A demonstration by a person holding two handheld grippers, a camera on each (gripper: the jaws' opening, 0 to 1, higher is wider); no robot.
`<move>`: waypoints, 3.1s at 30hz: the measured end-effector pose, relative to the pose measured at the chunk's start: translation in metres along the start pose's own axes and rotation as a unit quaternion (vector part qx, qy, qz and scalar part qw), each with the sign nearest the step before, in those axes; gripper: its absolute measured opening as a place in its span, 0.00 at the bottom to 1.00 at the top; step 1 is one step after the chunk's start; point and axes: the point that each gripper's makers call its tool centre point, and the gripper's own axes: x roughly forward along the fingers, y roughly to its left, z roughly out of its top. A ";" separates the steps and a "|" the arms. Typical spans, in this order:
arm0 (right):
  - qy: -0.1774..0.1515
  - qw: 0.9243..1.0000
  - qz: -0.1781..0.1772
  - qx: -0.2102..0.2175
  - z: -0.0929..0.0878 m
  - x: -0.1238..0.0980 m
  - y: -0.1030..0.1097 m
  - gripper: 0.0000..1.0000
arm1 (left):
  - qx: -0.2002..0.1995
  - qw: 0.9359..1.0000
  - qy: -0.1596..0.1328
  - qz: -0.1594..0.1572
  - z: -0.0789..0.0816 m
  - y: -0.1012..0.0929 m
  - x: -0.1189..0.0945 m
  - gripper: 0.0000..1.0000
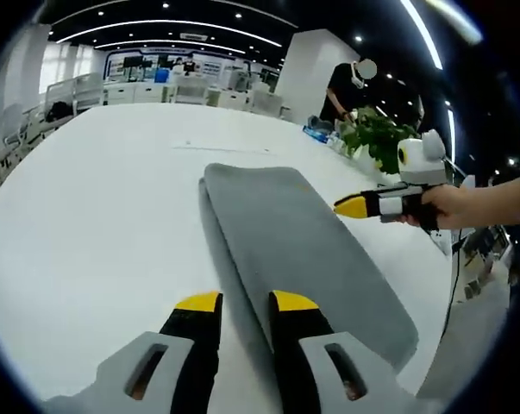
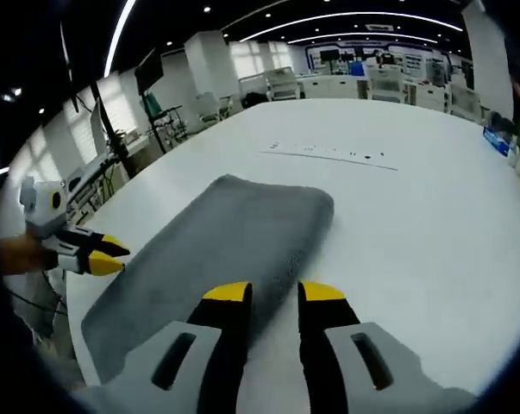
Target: Fold the towel on the table until its edges align and the towel forms a compact rectangular stack.
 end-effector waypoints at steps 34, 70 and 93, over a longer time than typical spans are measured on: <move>-0.006 1.000 0.023 0.000 -0.037 -0.008 0.026 0.01 | 0.009 1.000 0.020 -0.004 -0.007 -0.010 0.028 0.07; -0.039 0.996 -0.066 0.053 -0.091 -0.096 -0.034 0.02 | 0.117 0.989 0.056 -0.077 -0.034 -0.127 0.042 0.07; -0.066 0.997 0.023 -0.022 -0.087 -0.143 0.017 0.30 | 0.250 0.957 0.053 -0.139 -0.045 -0.190 -0.015 0.51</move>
